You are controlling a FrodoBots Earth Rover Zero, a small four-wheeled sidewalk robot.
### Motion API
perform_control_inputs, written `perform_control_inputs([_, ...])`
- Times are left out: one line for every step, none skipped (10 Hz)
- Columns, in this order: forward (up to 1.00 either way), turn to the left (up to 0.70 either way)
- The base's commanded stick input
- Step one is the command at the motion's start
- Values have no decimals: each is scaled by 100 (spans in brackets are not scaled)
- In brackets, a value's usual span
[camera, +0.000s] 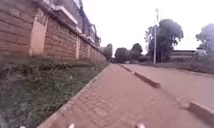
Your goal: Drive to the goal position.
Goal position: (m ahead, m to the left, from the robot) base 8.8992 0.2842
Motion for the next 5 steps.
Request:
perform_control_inputs([70,-35])
perform_control_inputs([70,0])
perform_control_inputs([70,0])
perform_control_inputs([70,0])
perform_control_inputs([70,0])
